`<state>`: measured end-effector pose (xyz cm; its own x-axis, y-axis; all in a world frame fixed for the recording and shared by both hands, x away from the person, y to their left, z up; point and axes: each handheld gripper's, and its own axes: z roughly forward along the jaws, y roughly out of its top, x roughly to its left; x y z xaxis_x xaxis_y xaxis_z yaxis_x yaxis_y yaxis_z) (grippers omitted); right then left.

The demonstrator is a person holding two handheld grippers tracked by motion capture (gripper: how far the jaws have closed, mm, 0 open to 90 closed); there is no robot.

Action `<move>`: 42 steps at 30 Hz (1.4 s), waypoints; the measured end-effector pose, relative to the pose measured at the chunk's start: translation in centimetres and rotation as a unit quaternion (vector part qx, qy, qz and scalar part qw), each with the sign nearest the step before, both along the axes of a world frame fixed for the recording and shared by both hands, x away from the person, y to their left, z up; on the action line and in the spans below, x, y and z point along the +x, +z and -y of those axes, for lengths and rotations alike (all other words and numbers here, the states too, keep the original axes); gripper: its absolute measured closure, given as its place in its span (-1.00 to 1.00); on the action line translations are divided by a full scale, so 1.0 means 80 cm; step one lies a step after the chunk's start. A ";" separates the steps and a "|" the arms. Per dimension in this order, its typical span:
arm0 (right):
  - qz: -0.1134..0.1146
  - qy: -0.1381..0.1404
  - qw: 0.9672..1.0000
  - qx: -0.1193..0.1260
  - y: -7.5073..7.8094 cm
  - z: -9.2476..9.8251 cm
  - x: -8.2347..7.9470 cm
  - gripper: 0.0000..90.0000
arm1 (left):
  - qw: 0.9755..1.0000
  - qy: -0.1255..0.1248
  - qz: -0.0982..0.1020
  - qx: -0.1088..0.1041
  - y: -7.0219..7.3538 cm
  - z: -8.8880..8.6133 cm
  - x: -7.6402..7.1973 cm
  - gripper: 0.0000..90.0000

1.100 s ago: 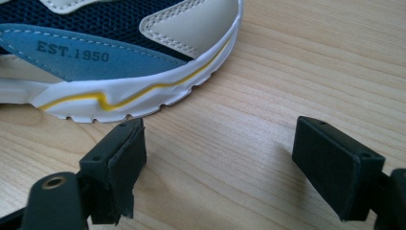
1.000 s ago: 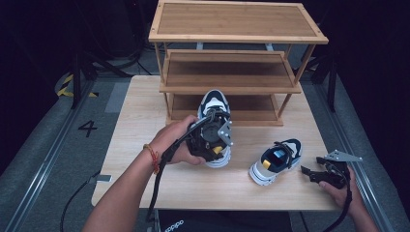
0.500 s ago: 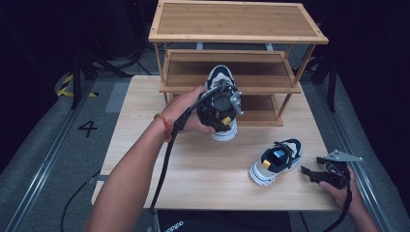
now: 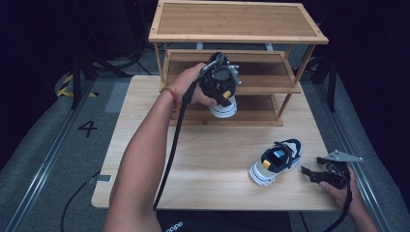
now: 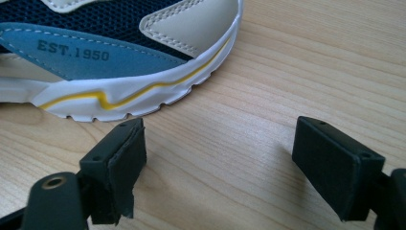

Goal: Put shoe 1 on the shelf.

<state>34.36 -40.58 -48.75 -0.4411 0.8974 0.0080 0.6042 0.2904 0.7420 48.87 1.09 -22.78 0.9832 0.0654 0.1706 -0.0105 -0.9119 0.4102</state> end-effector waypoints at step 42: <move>0.001 0.001 1.000 -0.001 0.000 0.001 -0.002 -0.57 | 0.976 0.140 0.145 -0.080 0.025 -0.026 0.006 0.10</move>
<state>34.19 -40.69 -48.74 -0.4423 0.8968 0.0065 0.6029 0.2920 0.7425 49.38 3.17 -20.77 0.8353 0.3724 0.4044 0.0926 -0.8204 0.5642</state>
